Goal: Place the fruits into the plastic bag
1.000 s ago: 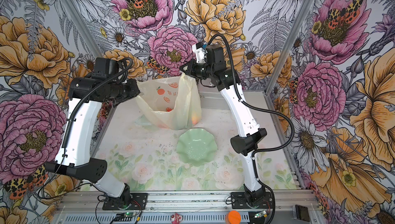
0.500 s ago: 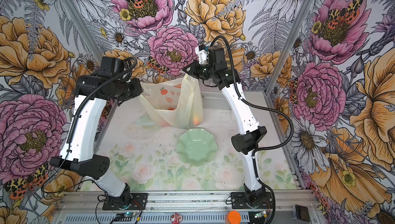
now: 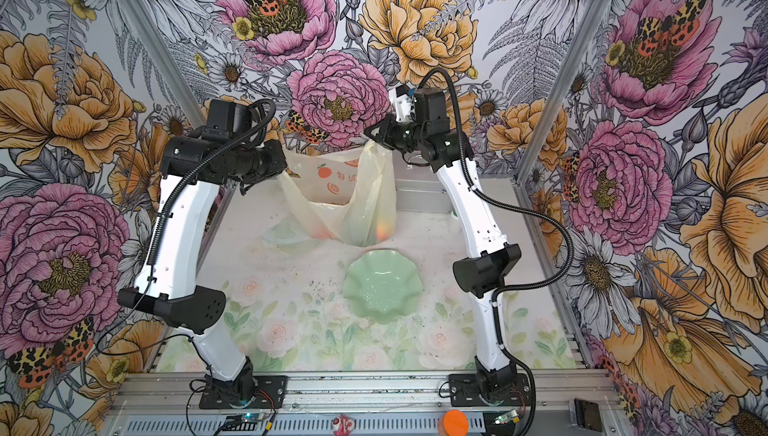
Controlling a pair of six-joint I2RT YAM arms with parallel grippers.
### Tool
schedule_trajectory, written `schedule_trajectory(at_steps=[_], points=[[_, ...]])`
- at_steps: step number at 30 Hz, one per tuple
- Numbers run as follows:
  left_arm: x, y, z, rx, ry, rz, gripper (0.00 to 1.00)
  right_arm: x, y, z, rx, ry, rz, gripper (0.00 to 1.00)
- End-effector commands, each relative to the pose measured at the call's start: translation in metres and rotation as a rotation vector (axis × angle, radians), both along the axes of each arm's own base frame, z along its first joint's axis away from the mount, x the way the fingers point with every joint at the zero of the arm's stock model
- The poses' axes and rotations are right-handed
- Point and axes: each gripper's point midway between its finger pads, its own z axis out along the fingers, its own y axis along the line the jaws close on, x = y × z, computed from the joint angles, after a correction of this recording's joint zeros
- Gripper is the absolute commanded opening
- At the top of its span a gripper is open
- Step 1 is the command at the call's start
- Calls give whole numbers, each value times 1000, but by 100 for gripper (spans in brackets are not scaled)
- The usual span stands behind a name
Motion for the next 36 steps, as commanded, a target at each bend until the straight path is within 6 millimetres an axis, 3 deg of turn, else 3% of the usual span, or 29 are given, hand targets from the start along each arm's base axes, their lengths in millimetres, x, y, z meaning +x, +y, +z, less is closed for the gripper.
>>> schedule_trajectory(at_steps=[1,3,6,10,12,14,16,30,36], points=[[-3,-12,39,1,-132,-23,0,-13,-7,45,29,-144,7,0],[-2,-10,40,-13,-132,-3,0,-13,-10,51,36,-153,-8,0],[1,-12,29,-45,-91,-9,0,-11,-4,36,42,-105,35,0],[-7,-19,48,20,-170,-9,0,-16,-6,37,19,-121,22,0],[-2,-15,28,3,-104,-11,0,-11,-7,24,1,-92,15,0],[2,-11,-6,-15,3,-9,0,-8,-2,0,-12,-34,42,0],[2,-11,-21,12,35,-9,0,-7,2,-18,-25,13,59,0],[-11,-25,-26,3,27,-51,0,4,5,-44,-46,68,45,0],[-14,-30,-37,-24,23,-49,0,9,4,-50,-49,94,11,0]])
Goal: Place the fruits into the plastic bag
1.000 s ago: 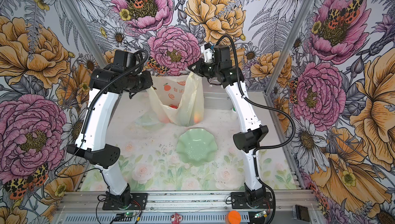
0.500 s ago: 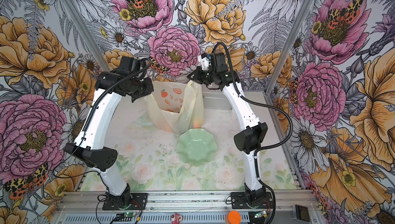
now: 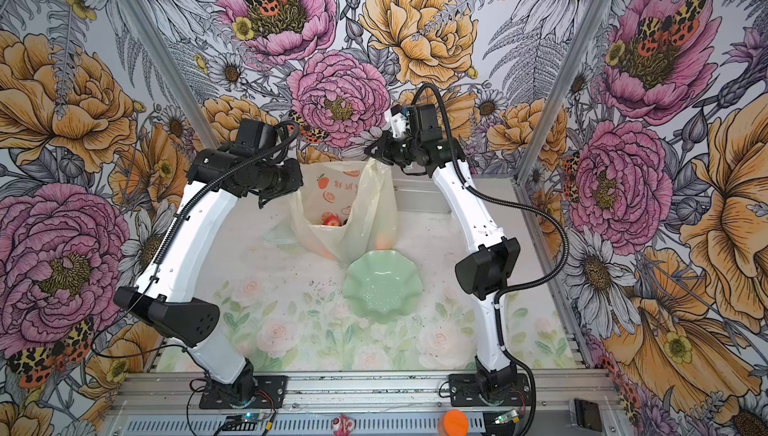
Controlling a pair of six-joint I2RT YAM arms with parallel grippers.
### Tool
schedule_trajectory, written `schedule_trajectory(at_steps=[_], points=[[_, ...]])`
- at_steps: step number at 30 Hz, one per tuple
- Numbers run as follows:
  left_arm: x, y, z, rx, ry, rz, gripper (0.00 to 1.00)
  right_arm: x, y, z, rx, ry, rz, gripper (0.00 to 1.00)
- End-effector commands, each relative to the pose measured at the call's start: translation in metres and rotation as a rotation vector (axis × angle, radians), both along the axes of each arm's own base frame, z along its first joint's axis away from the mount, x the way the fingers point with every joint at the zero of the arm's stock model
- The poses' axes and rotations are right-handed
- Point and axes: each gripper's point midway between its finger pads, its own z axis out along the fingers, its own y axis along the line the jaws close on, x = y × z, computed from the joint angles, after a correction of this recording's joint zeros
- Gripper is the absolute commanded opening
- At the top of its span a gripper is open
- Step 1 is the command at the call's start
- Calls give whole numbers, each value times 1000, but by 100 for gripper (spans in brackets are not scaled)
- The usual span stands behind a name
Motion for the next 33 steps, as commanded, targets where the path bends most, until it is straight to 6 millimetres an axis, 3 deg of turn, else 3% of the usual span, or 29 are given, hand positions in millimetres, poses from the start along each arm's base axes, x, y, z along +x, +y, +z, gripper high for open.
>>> schedule_trajectory(at_steps=[1,9,19,28,33], points=[[2,-6,10,-53,-58,2,0,6,0,5,10,-14,-27,0],[-5,-3,-1,-55,-63,1,0,3,1,-11,-13,35,-49,0],[-1,-12,11,-95,-115,-22,0,-12,-2,0,-53,-12,-66,0],[4,-29,11,-131,-102,-64,0,-26,-1,-15,-113,-12,-57,0],[1,-29,10,-120,-103,-69,0,-31,-1,-9,-120,-32,-59,0]])
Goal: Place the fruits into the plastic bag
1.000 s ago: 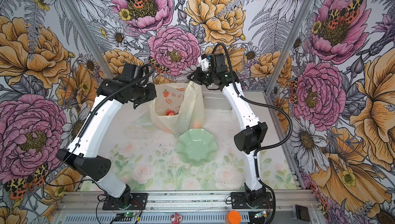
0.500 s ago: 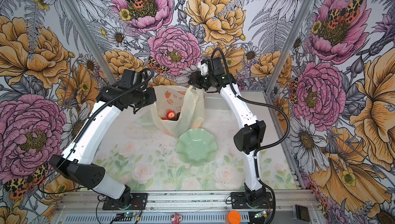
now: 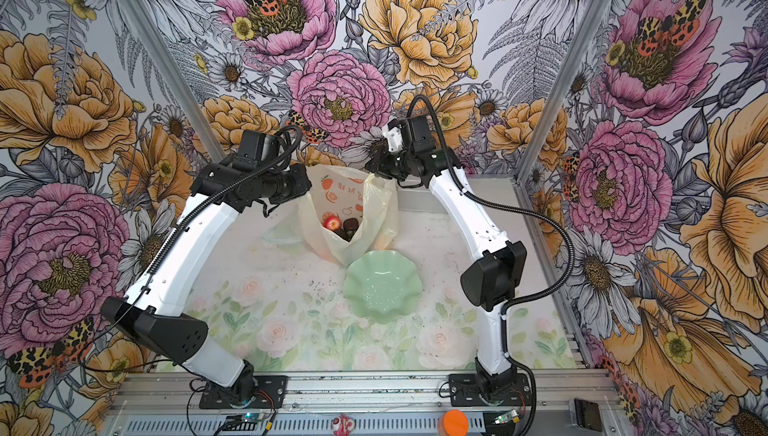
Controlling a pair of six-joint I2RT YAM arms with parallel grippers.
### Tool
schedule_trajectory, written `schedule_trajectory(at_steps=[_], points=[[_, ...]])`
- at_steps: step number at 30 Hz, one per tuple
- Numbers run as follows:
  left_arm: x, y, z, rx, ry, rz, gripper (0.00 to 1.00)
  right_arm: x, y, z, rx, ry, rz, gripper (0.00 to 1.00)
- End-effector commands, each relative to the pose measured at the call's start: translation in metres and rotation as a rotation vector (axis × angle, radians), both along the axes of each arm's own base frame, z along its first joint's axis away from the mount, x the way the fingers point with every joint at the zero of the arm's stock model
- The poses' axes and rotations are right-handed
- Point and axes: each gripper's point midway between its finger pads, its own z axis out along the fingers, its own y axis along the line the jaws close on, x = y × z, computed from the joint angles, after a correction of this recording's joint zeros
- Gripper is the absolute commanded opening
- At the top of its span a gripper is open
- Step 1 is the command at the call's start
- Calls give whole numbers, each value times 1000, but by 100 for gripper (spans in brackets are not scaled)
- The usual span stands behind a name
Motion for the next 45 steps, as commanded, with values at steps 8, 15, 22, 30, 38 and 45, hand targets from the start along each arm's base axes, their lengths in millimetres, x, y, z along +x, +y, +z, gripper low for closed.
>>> schedule_trajectory(at_steps=[8,15,22,30,38,45], points=[[-3,-2,22,-37,-59,-11,0,-13,-1,36,-4,-107,-11,0],[-13,1,54,-61,-136,11,0,-28,0,67,3,-189,-3,0],[-5,4,49,-87,-108,16,0,-25,11,59,38,-140,44,0],[6,15,32,-138,-41,36,0,-17,20,52,50,-123,71,0],[2,7,27,-121,-34,17,0,-17,21,41,37,-95,78,0],[2,11,9,-127,18,29,0,-16,19,35,27,-90,85,15]])
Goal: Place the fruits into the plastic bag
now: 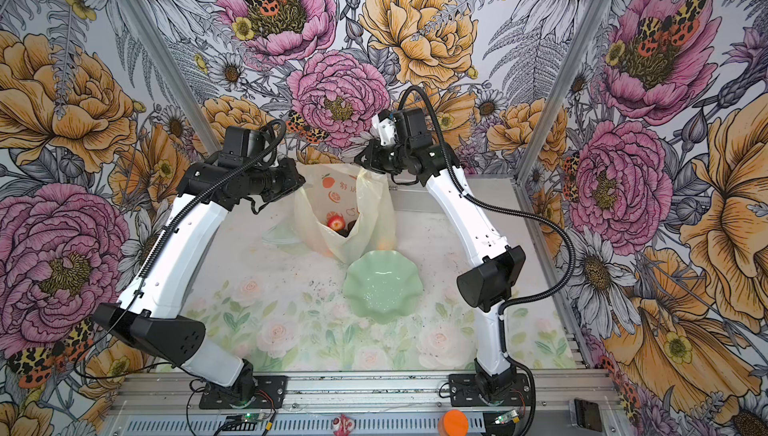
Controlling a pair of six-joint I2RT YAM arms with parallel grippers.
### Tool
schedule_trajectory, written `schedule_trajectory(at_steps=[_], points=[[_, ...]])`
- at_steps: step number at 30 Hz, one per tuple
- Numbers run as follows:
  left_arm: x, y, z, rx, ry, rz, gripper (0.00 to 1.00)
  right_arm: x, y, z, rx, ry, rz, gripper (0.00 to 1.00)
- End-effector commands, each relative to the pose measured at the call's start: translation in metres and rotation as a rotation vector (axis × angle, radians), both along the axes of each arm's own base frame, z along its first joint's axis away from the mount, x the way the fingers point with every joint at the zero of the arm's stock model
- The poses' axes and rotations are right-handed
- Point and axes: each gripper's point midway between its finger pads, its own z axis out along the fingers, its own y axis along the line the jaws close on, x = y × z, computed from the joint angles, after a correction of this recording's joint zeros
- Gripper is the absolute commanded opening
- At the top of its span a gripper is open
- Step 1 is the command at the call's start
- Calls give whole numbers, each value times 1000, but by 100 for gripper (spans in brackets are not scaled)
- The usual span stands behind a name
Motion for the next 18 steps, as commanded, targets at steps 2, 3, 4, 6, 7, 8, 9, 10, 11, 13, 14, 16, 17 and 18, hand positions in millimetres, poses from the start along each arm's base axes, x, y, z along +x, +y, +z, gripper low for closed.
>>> schedule_trajectory(at_steps=[2,3,4,6,7,8,9,10,11,13,14,16,17,18], points=[[2,-3,-1,-23,2,-6,0,1,-1,-6,-12,-5,17,21],[3,-3,-3,-22,6,-7,1,1,-1,-8,-15,-4,18,26],[3,-3,-4,-23,9,-7,2,1,-1,-9,-17,-4,20,31],[5,-3,-5,-27,15,-9,6,1,-1,-13,-24,1,18,39],[5,-3,-7,-26,17,-11,8,2,-2,-14,-29,1,17,42],[4,-3,-8,-25,19,-13,12,2,-2,-16,-32,3,15,45],[4,-2,-8,-25,20,-13,16,2,-3,-17,-37,4,12,47],[5,0,-9,-24,21,-12,19,3,-3,-18,-40,6,8,51],[5,1,-9,-24,21,-11,22,3,-3,-19,-42,8,6,53],[5,5,-7,-23,15,-7,29,4,-4,-17,-42,2,0,57],[4,8,-6,-22,12,-4,32,4,-4,-17,-42,3,-1,59],[4,11,-4,-23,4,-2,41,3,-5,-15,-42,-1,-6,64],[4,13,-2,-23,1,0,46,3,-5,-15,-42,-3,-6,65],[4,15,-2,-24,-1,0,51,3,-6,-13,-41,-6,-9,67]])
